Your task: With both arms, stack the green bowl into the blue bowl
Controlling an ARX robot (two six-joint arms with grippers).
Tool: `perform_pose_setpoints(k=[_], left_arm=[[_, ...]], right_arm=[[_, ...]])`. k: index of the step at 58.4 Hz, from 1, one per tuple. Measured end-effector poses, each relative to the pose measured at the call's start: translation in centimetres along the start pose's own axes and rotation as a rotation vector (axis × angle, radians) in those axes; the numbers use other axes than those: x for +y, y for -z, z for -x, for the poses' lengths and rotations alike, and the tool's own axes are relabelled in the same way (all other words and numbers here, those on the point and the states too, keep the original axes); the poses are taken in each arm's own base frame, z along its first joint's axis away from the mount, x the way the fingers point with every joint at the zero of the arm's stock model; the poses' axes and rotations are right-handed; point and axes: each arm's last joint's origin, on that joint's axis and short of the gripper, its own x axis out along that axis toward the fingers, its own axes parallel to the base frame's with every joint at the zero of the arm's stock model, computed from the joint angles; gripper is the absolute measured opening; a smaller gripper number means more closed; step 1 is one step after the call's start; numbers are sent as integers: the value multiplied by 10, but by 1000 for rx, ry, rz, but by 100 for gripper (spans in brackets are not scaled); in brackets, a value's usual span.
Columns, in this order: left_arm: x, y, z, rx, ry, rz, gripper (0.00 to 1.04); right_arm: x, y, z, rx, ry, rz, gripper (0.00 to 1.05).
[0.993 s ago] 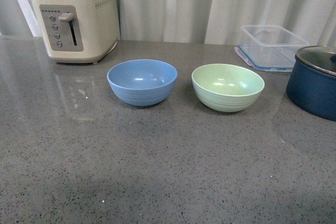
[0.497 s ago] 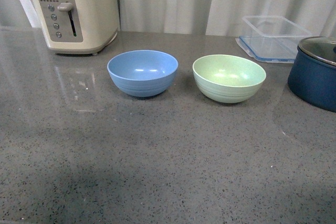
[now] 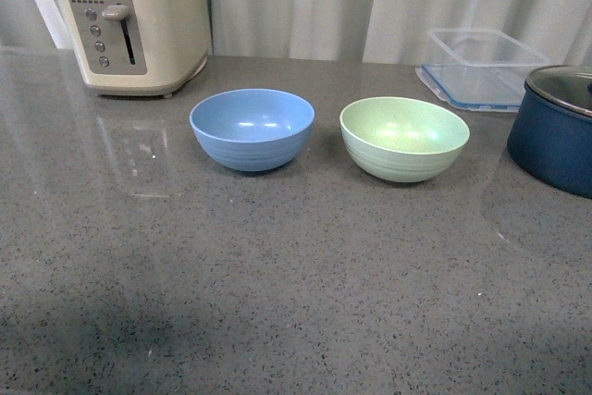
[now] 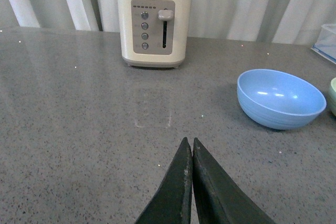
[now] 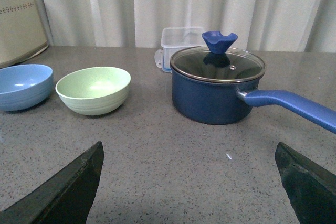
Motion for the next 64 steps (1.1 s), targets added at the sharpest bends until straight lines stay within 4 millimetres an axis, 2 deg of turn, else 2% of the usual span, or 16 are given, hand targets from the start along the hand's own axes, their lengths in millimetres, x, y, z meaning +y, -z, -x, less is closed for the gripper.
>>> perform_pose_setpoints(k=[25, 64], left_arm=[[0, 15, 27, -14, 2, 0, 4], [0, 9, 52, -34, 2, 0, 4]], right_arm=[[0, 0, 0, 0, 0, 0, 95], [0, 0, 0, 0, 0, 0, 95]])
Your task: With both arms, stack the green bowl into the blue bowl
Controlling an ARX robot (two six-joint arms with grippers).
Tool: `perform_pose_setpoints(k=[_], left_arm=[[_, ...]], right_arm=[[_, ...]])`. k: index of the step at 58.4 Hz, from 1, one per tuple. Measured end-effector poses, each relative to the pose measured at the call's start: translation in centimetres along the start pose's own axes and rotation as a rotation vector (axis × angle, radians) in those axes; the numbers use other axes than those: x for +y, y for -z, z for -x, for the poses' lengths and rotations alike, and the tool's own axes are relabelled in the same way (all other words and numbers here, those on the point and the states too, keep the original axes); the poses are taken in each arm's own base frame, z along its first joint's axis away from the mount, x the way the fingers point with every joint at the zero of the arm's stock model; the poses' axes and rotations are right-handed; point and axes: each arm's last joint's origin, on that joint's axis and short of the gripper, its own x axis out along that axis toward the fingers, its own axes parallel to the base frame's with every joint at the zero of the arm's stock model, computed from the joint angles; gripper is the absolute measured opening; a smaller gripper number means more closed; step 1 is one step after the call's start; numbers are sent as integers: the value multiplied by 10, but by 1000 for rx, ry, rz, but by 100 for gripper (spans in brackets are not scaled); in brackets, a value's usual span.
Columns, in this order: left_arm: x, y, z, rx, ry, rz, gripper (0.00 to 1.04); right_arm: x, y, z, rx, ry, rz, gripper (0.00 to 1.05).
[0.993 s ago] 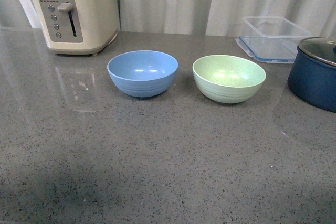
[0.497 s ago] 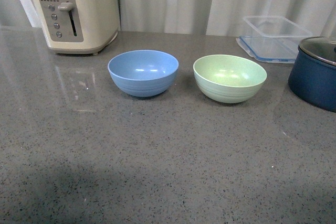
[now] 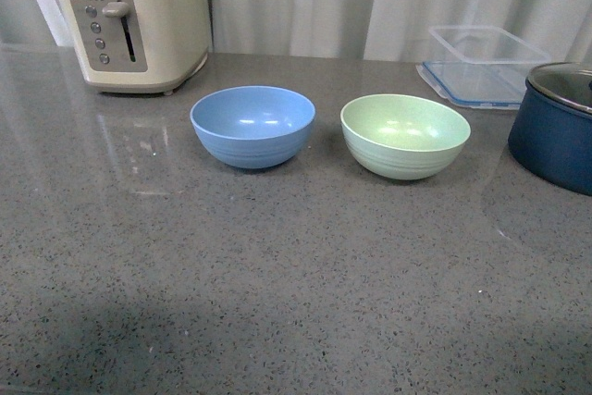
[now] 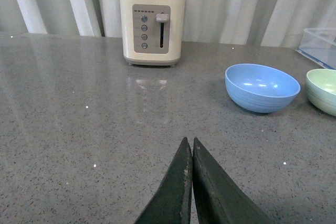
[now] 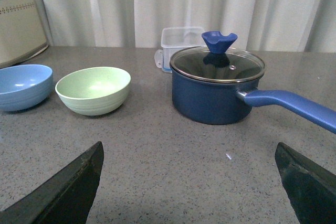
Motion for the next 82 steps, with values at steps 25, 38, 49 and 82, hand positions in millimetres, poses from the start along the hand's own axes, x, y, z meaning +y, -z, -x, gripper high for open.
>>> perform_pose_setpoints(k=[25, 38, 49, 82], left_arm=[[0, 5, 14, 34, 1, 0, 4], [0, 3, 19, 6, 0, 0, 9], [0, 3, 19, 6, 0, 0, 39], [0, 3, 19, 6, 0, -2, 98]], right_arm=[[0, 0, 0, 0, 0, 0, 95], [0, 0, 0, 0, 0, 0, 95], [0, 1, 0, 20, -6, -1, 95], [47, -113, -135, 387, -375, -166, 95]])
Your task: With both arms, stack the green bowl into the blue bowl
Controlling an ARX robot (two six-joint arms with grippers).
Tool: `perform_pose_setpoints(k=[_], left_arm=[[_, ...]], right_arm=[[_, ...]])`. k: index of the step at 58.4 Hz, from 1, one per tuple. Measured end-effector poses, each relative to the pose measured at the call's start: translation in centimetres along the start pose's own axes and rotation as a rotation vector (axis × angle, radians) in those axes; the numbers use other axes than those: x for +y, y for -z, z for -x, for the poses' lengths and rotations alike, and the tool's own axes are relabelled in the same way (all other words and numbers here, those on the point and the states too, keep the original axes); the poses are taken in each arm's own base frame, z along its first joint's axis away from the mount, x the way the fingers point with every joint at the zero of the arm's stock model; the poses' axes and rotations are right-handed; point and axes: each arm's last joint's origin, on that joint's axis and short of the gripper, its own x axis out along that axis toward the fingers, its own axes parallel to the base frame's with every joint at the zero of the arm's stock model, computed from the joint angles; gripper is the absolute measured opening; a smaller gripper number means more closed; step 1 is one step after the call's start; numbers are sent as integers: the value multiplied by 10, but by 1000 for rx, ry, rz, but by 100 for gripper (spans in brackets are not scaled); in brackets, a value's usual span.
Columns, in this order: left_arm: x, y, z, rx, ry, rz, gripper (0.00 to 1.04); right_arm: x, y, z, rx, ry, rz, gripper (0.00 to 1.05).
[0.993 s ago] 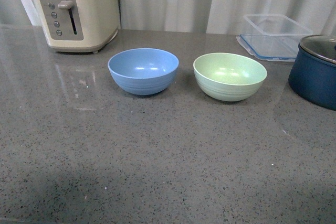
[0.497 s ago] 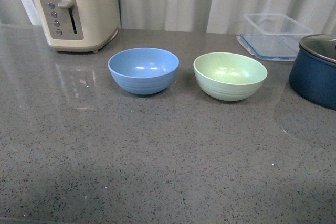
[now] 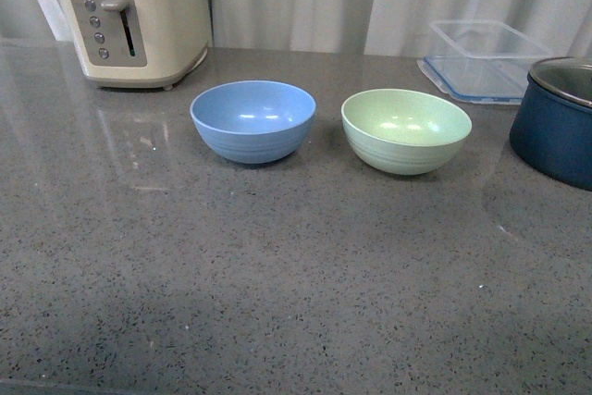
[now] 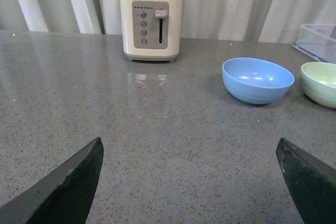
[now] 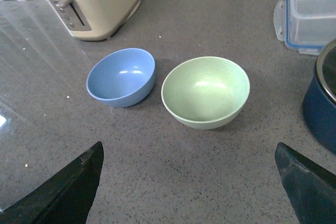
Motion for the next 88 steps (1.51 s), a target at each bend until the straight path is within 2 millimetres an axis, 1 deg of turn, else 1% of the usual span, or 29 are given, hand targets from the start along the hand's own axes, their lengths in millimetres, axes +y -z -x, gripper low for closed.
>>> perform_pose_setpoints(k=[2, 5, 10, 18, 24, 29, 38, 51, 55, 57, 60, 63, 64, 79, 81, 84, 88], left_arm=[[0, 0, 0, 0, 0, 0, 98], [0, 0, 0, 0, 0, 0, 98], [0, 0, 0, 0, 0, 0, 98], [0, 0, 0, 0, 0, 0, 98], [0, 0, 0, 0, 0, 0, 98], [0, 0, 0, 0, 0, 0, 98], [0, 0, 0, 0, 0, 0, 98], [0, 0, 0, 0, 0, 0, 98], [0, 0, 0, 0, 0, 0, 98], [0, 0, 0, 0, 0, 0, 98], [0, 0, 0, 0, 0, 0, 98], [0, 0, 0, 0, 0, 0, 98], [0, 0, 0, 0, 0, 0, 98], [0, 0, 0, 0, 0, 0, 98], [0, 0, 0, 0, 0, 0, 98], [0, 0, 0, 0, 0, 0, 98], [0, 0, 0, 0, 0, 0, 98]], right_arm=[[0, -7, -15, 33, 2, -11, 95], [-3, -17, -44, 96, 44, -37, 95], [-14, -23, -85, 165, 138, -68, 95], [-28, -16, -127, 227, 222, -90, 95], [-36, -10, -150, 272, 271, -112, 95], [-40, -7, -162, 298, 297, -128, 95], [-41, -4, -174, 308, 340, -130, 95], [-49, 11, -194, 347, 408, -136, 95], [-52, 18, -200, 364, 436, -137, 94], [-53, 21, -202, 371, 445, -137, 89], [-54, 23, -203, 372, 453, -139, 79], [-54, 23, -204, 359, 458, -137, 68], [-54, 22, -204, 353, 456, -136, 63], [-51, 19, -204, 336, 459, -129, 10], [-50, 19, -203, 333, 462, -129, 5], [-50, 16, -201, 324, 463, -129, 0], [-49, 13, -197, 312, 461, -128, 1]])
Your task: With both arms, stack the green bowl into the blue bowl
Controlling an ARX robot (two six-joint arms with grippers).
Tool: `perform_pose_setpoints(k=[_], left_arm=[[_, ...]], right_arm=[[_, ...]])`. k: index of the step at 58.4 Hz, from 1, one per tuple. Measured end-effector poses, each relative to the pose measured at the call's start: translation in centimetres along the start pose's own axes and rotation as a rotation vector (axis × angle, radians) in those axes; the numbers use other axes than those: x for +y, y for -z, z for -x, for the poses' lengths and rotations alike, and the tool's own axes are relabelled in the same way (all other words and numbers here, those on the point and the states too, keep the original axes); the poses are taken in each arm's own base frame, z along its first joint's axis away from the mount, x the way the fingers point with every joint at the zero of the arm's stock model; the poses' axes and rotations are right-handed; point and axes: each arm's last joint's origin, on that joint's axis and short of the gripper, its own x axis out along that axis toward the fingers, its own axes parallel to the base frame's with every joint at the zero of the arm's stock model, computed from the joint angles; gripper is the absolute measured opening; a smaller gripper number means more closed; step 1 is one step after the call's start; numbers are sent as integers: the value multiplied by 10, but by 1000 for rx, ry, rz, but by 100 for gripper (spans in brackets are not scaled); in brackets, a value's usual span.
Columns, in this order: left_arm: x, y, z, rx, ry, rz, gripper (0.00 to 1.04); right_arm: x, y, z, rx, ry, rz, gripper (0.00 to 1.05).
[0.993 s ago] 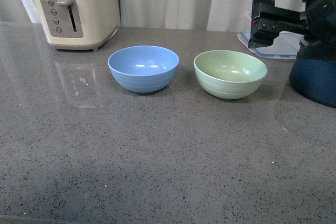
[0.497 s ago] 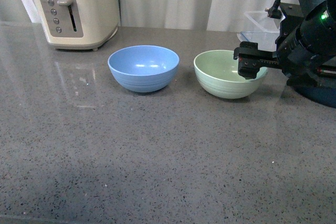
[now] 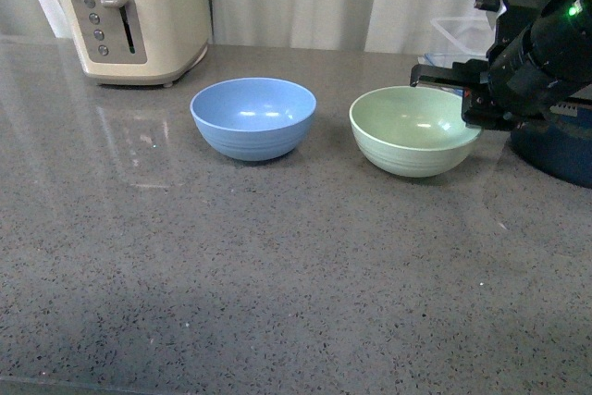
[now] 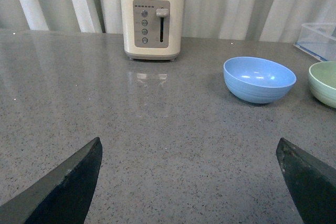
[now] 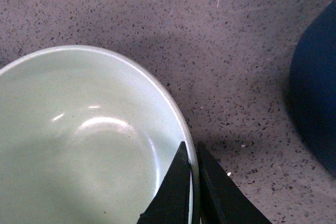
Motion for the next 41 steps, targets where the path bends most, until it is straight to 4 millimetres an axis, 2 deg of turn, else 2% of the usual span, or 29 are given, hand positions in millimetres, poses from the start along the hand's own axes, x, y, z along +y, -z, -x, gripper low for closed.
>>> perform_pose_setpoints(k=[12, 19, 26, 31, 41], left_arm=[[0, 0, 0, 0, 0, 0, 98], [0, 0, 0, 0, 0, 0, 98], [0, 0, 0, 0, 0, 0, 98], [0, 0, 0, 0, 0, 0, 98], [0, 0, 0, 0, 0, 0, 98]], right_arm=[[-3, -18, 28, -72, -24, -9, 1], [3, -33, 45, -117, -66, -13, 1], [19, -52, 61, -174, -127, -5, 1], [38, -66, 72, -223, -178, 2, 1], [77, -78, 80, -281, -276, 20, 1]])
